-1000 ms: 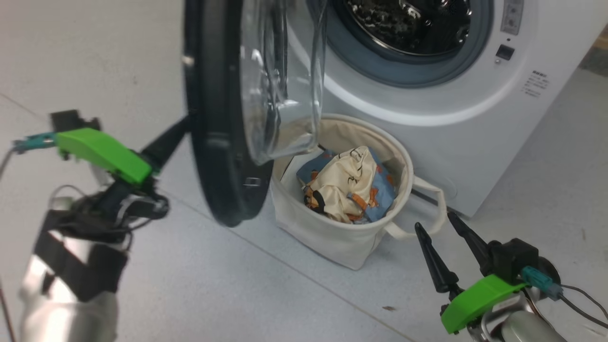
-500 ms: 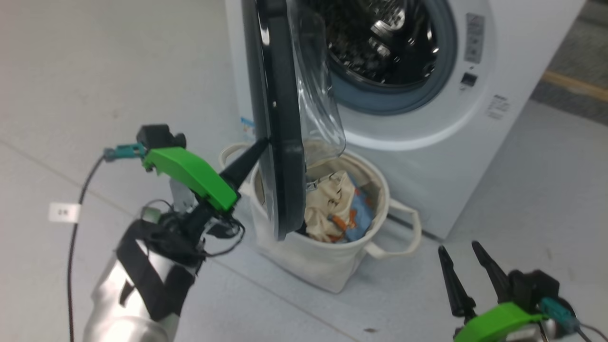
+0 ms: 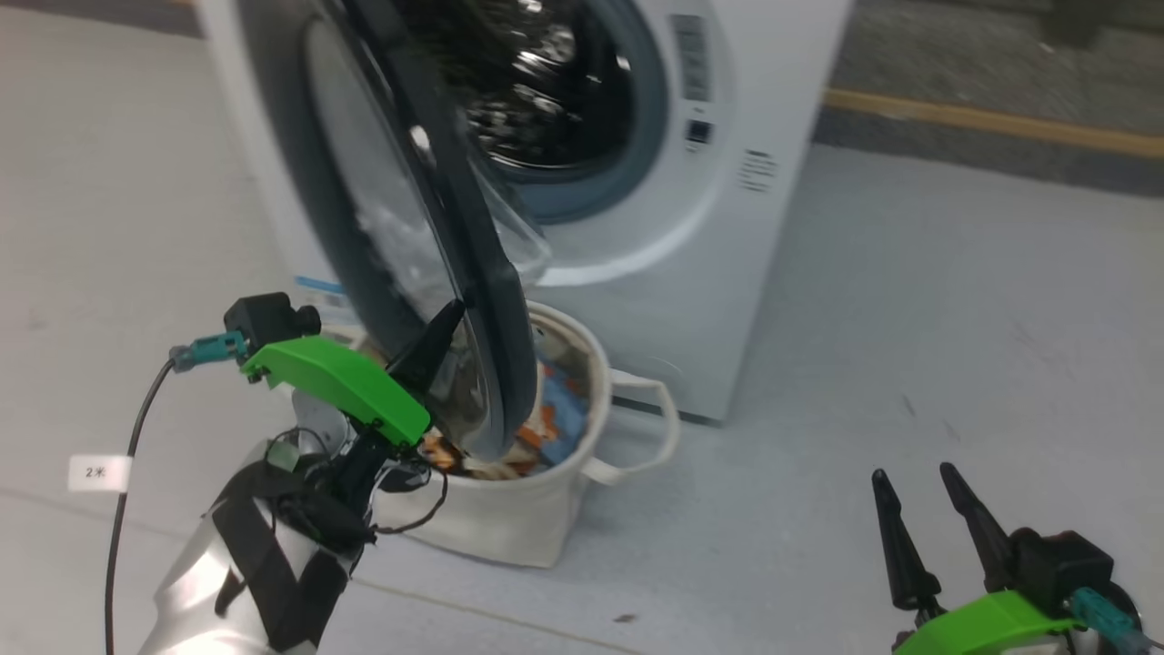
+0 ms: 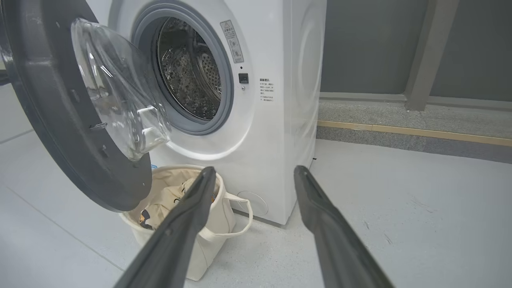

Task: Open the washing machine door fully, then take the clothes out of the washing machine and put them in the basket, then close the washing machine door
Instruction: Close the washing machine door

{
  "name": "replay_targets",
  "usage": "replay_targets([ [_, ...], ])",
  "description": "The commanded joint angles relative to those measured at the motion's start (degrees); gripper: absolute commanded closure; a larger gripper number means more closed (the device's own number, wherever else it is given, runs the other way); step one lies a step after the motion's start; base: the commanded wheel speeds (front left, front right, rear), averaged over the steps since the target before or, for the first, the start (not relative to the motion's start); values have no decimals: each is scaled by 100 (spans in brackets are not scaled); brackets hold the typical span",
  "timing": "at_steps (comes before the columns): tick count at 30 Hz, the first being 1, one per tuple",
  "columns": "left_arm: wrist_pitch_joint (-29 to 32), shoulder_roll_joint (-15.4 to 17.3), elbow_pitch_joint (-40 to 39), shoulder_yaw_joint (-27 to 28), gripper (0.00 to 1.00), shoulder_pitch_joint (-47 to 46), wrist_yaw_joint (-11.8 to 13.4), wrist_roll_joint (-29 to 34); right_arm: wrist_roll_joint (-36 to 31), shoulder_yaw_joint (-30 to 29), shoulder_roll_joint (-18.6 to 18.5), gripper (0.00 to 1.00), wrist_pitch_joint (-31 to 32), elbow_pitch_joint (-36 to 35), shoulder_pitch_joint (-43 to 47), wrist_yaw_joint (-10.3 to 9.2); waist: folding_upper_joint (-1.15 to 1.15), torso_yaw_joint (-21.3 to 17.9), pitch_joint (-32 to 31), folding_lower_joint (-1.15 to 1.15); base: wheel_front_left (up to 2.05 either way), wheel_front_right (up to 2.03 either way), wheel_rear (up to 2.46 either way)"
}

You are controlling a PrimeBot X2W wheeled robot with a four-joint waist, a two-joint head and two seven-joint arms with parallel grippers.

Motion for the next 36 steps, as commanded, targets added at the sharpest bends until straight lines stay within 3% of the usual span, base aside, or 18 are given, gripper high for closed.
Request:
replay_targets([
  [1,-89,173,-225,98,100,-318,-40,-33,-36,30,-87,0,5,-227,-81,32,0,-438,228,0,0,0,0],
  [11,-1098,645,140,-526,100,-589,-40,518,-58,-99,-56,0,-40,-307,-216,32,0,-1297,482,0,0,0,0],
  [18,-1688,909,475,-763,100,-853,-40,550,-35,-124,6,0,-92,-273,-310,32,0,-1802,627,0,0,0,0],
  [28,-2097,1188,644,-1121,100,-987,-40,379,-45,-217,26,0,-129,-208,-317,32,0,-1899,589,0,0,0,0],
  [29,-2128,1213,662,-1158,85,-986,-40,357,-48,-218,26,0,-131,-206,-315,32,0,-1882,570,0,0,0,0],
  [30,-2143,1232,686,-1181,29,-974,-40,308,-53,-214,24,0,-132,-203,-316,32,0,-1864,541,0,0,0,0],
  [31,-2168,1259,703,-1190,0,-954,-40,251,-59,-208,23,0,-133,-198,-313,32,0,-1849,501,0,0,0,0],
  [36,-2466,1659,881,-1340,0,-797,-40,483,-88,-199,19,0,-137,-205,-279,32,0,-1814,267,0,0,0,0],
])
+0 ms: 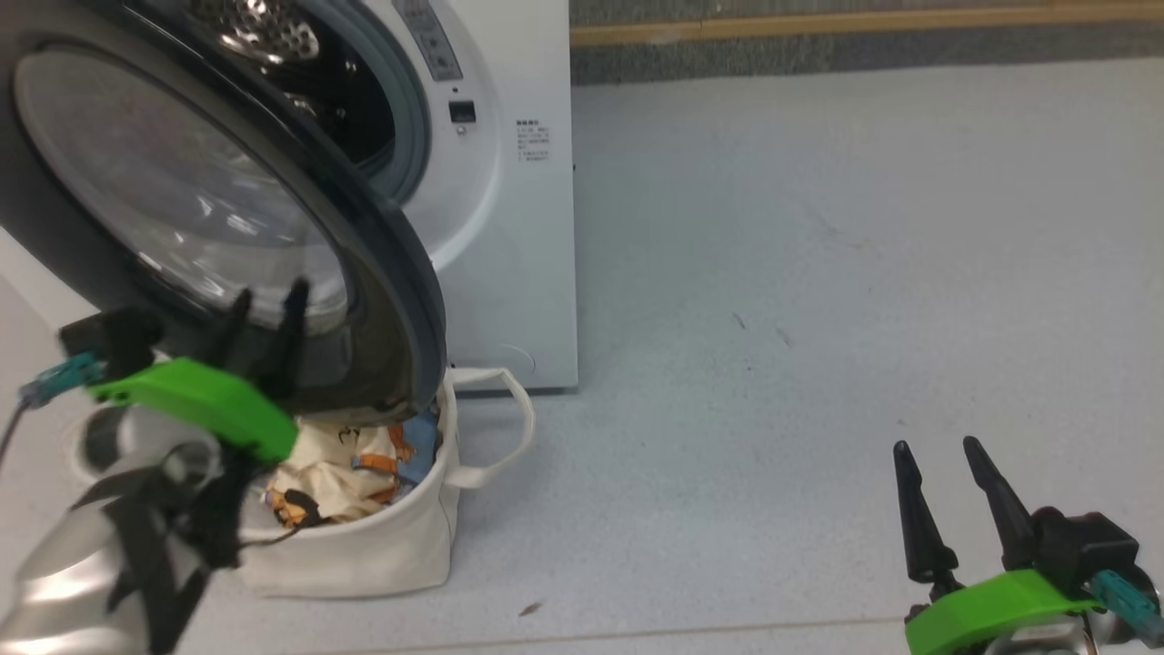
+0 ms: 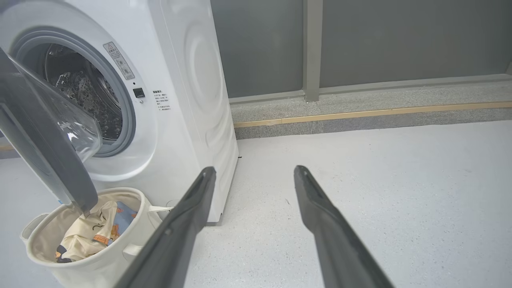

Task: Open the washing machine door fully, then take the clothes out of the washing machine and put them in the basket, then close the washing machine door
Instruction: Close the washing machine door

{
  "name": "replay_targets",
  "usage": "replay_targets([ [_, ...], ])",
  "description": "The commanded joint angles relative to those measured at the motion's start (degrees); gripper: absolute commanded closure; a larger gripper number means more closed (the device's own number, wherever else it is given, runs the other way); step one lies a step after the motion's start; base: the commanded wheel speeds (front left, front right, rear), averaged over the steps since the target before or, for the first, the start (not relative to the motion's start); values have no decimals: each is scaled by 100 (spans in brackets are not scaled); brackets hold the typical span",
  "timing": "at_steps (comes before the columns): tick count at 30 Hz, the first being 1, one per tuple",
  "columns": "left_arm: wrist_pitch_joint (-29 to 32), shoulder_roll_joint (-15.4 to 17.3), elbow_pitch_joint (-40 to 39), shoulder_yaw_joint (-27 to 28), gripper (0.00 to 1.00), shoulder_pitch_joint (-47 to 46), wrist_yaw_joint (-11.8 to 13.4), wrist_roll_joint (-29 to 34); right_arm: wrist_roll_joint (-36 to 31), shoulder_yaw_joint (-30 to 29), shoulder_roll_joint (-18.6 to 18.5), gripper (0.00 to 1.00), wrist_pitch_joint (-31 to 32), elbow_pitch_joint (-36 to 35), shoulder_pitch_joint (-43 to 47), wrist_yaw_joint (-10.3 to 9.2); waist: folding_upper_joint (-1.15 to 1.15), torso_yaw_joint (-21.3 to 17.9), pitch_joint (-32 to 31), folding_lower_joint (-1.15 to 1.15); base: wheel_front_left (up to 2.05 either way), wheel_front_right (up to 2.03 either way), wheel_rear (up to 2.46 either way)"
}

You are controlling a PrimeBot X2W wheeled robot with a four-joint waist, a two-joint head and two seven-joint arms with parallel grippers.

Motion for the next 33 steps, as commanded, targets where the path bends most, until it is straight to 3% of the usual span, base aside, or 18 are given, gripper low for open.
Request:
replay_targets([
  [1,-90,344,-75,169,0,-159,-33,107,-71,71,-62,0,-76,-184,-128,32,0,13,-66,0,0,0,0],
  [7,-233,922,-24,165,0,239,-31,766,-143,-4,-68,0,-77,-289,-127,32,0,17,-240,0,0,0,0],
  [14,-241,1314,-815,1072,0,1290,257,1752,-215,-139,33,0,-77,-387,41,32,0,54,-377,0,0,0,0],
  [23,-242,1084,-1745,2409,0,2689,564,2579,-319,-188,138,0,-77,-474,124,32,0,15,-398,0,0,0,0],
  [33,-242,821,-2165,3143,0,3240,399,2993,-377,-284,169,0,-77,-484,163,32,0,128,-357,0,0,0,0],
])
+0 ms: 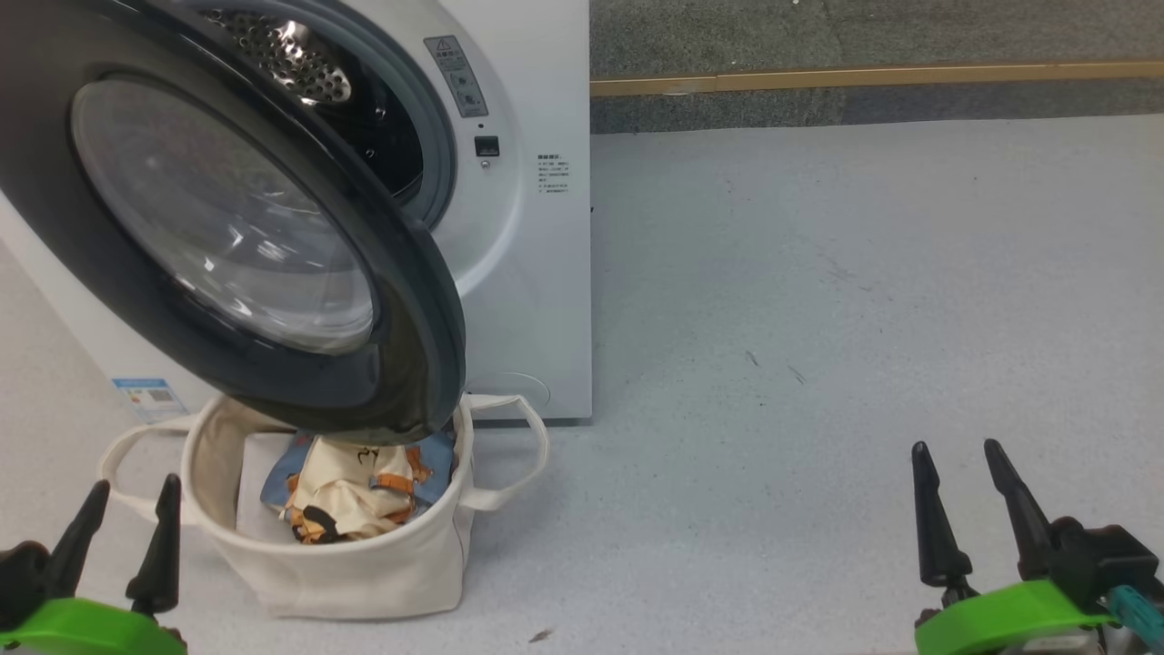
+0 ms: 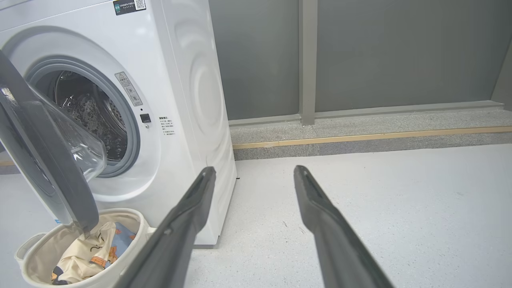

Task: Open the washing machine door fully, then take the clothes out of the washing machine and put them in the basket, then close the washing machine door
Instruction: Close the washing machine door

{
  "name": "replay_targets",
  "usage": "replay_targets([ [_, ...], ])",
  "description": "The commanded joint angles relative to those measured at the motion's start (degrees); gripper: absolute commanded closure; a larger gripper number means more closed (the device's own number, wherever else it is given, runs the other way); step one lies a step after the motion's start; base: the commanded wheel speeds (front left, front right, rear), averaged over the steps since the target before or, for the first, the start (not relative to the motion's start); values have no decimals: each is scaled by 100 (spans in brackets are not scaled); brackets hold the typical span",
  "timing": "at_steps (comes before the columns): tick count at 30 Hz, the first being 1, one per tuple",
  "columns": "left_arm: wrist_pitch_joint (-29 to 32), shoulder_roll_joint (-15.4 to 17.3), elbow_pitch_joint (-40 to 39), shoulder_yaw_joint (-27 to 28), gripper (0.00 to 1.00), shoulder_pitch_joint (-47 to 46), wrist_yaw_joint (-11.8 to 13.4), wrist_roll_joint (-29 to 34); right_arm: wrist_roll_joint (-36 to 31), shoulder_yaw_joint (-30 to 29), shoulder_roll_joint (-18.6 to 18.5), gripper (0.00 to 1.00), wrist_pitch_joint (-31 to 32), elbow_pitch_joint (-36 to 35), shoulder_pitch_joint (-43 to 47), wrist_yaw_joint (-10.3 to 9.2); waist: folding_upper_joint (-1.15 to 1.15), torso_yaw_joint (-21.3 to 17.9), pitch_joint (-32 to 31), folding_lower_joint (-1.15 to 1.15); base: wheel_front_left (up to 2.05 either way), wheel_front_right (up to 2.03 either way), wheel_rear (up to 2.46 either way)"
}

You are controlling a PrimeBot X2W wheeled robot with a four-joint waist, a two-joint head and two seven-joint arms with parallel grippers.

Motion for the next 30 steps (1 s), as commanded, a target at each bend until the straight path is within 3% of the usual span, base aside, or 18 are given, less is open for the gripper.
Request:
replay_targets([
  [1,-75,180,-180,340,0,-224,-24,60,-53,76,-41,0,-76,-196,-76,32,0,2,3,0,0,0,0],
  [16,-75,-88,-140,615,0,-205,-264,398,-2,103,-11,0,-76,-57,-70,32,0,29,-7,0,0,0,0],
  [28,-75,-162,-17,439,0,-360,-385,602,40,112,-26,1,-76,2,-68,32,0,98,-11,0,0,0,0],
  [29,-75,-169,-15,422,0,-376,-391,615,38,109,-31,39,-76,25,-63,32,0,105,-12,0,0,0,0],
  [30,-75,-176,-13,412,0,-388,-396,622,43,104,-27,100,-76,32,-68,32,0,111,-13,0,0,0,0],
])
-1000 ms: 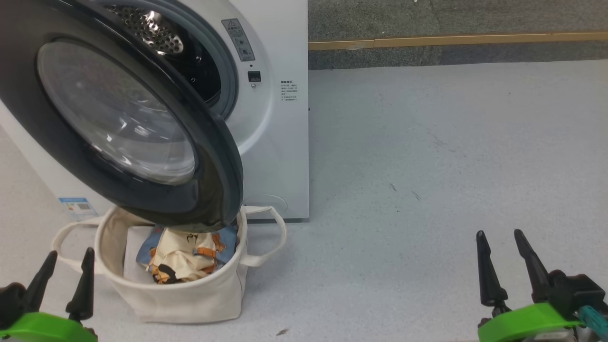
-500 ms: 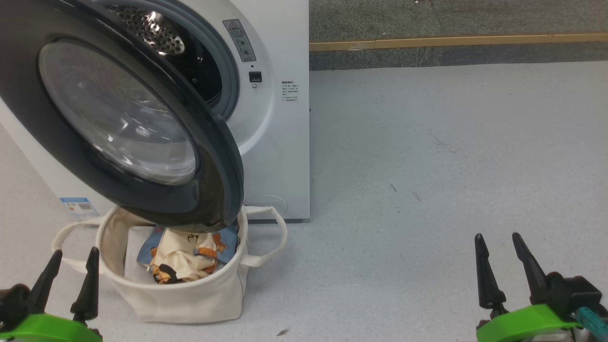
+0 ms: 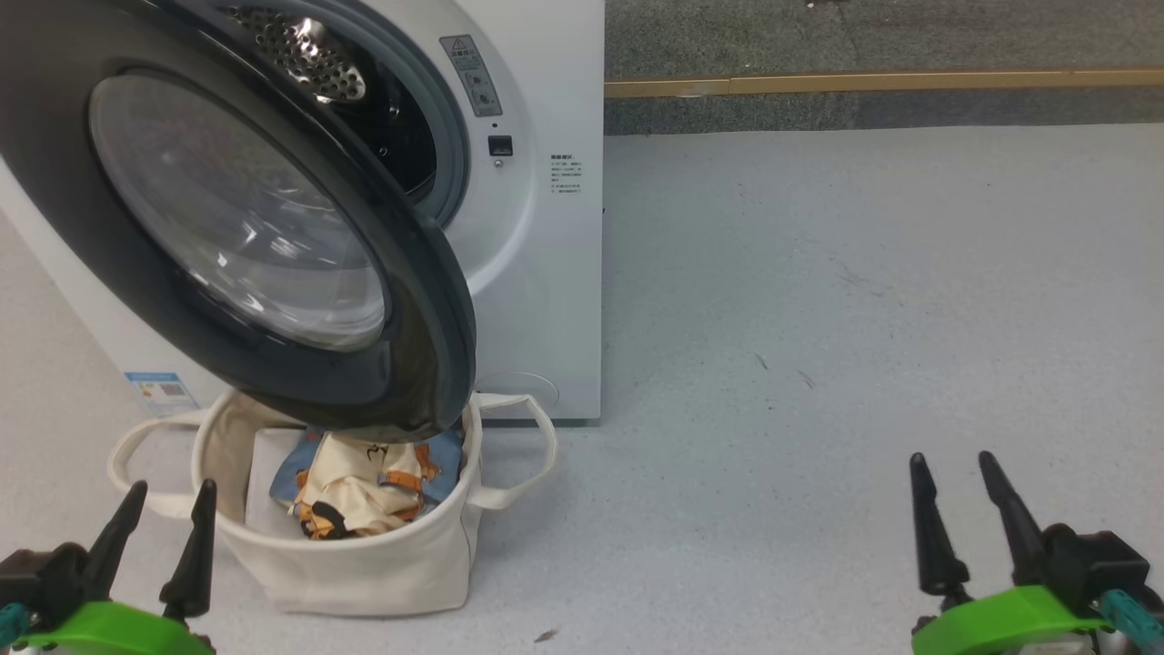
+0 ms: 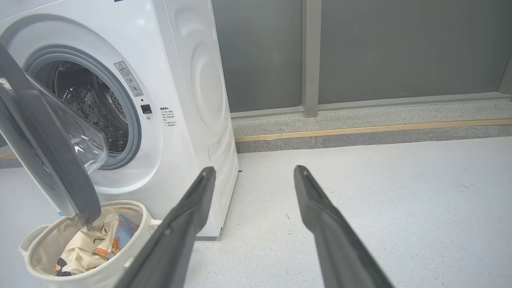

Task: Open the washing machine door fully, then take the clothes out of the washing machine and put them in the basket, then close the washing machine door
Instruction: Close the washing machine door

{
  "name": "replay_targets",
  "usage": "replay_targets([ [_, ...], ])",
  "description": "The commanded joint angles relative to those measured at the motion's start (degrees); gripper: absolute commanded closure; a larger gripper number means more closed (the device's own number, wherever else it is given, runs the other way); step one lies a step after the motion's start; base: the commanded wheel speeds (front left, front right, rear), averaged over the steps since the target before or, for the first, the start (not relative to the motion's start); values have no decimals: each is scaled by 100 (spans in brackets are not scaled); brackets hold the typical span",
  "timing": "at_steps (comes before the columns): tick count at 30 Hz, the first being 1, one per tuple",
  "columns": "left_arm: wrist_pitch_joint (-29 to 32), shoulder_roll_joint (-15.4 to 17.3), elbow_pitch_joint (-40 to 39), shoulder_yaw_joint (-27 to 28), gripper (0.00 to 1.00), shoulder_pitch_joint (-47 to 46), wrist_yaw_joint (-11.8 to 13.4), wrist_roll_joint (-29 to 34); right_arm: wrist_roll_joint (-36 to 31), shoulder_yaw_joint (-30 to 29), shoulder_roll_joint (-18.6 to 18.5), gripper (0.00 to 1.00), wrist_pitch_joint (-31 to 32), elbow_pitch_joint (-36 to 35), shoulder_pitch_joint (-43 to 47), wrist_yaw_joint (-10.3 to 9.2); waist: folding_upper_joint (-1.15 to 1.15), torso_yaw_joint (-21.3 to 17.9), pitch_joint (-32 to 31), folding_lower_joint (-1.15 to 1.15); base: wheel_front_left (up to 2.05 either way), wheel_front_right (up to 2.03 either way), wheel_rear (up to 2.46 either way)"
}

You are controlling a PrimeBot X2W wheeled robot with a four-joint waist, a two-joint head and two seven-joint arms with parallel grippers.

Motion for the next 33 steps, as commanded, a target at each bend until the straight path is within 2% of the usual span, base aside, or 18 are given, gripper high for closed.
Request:
replay_targets([
  [1,-74,181,-137,244,0,-383,-43,62,43,97,-64,100,-75,-183,-84,32,0,5,1,0,0,0,0],
  [12,-74,-7,-154,149,0,-451,-65,165,389,700,-261,100,-75,-620,-859,32,0,186,103,0,0,0,0],
  [19,-74,-396,-96,-117,0,-715,-72,396,802,1565,-378,100,49,-513,-1884,32,0,701,165,0,0,0,0],
  [26,-74,-835,-18,-373,0,-1089,-77,569,1242,2605,-271,100,149,120,-3249,32,0,1330,352,0,0,0,0],
  [33,-74,-1303,33,-657,0,-1470,-80,709,1794,3365,63,100,56,1142,-4476,32,0,1958,662,0,0,0,0],
])
